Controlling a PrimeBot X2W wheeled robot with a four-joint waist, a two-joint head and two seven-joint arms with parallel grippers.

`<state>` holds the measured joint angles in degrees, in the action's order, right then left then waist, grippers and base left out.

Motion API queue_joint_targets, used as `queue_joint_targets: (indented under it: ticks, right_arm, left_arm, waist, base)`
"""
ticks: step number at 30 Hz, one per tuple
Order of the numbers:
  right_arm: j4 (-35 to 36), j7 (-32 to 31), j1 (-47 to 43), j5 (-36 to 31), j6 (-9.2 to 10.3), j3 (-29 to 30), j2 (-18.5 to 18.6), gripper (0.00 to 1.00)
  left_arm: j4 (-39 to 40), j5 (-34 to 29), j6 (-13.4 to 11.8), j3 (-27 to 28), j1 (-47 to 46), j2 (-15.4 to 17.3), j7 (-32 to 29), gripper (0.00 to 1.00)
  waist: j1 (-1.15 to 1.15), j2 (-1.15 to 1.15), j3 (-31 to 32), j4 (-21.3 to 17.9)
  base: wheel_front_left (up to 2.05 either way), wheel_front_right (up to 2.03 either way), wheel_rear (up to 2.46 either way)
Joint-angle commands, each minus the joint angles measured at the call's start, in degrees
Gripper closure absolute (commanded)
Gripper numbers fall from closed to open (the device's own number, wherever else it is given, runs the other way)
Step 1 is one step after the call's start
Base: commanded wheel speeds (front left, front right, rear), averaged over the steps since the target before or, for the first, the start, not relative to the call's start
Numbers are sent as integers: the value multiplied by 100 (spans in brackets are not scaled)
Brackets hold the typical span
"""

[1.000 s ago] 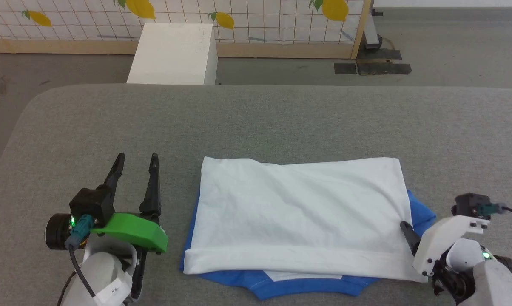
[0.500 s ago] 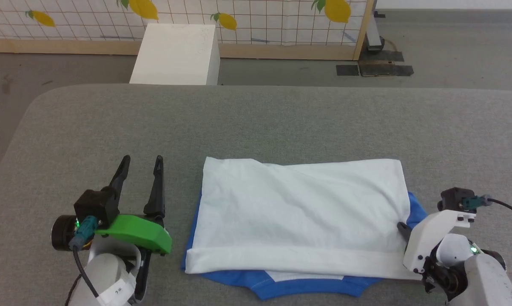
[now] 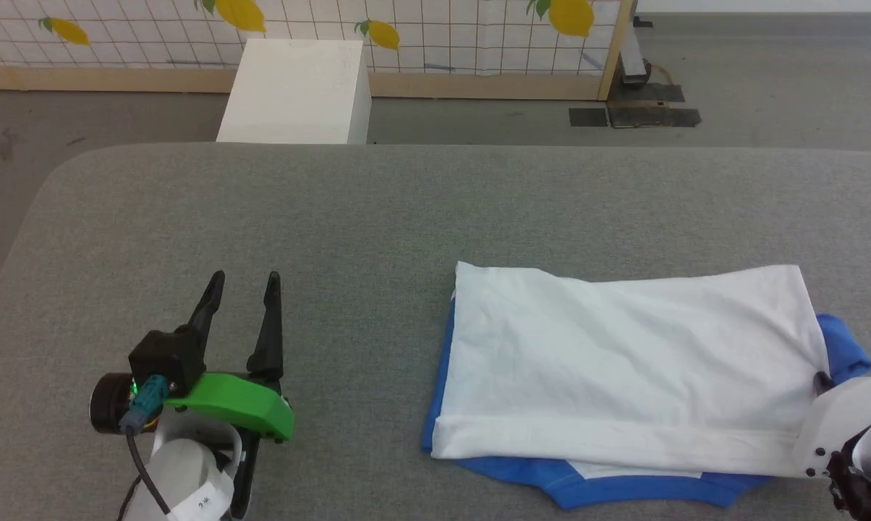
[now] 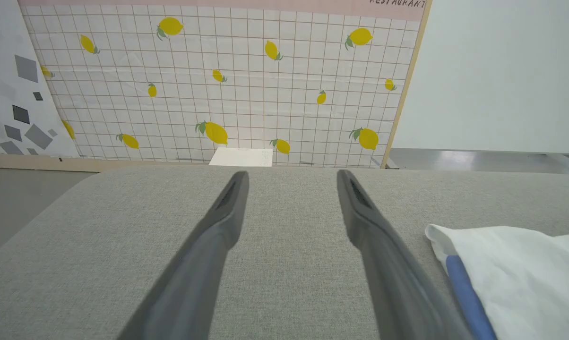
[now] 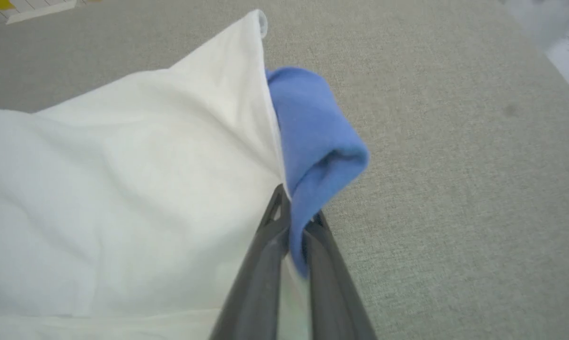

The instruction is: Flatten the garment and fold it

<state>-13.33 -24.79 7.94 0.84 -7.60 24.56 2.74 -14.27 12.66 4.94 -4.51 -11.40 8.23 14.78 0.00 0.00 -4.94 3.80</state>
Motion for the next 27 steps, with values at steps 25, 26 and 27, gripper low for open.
queue_joint_targets:
  ticks: [25, 26, 27]
  right_arm:
    - [1319, -1341, 682, 573, 11, -4456, 14, 100]
    - [1157, -1312, 770, 626, 11, -4534, 14, 100]
    - [962, -1273, 875, 698, 11, -4616, 14, 100]
  left_arm:
    - [-8, -161, 194, -31, -80, -264, 22, 0]
    - [-14, -157, 198, -34, -99, -273, 22, 0]
    - [-20, -154, 202, -29, -118, -283, 22, 0]
  waist:
    - [0, 0, -185, 508]
    - [0, 0, -216, 540]
    - [0, 0, -243, 568]
  base:
    - [0, 0, 0]
    - [0, 0, 0]
    - [0, 0, 0]
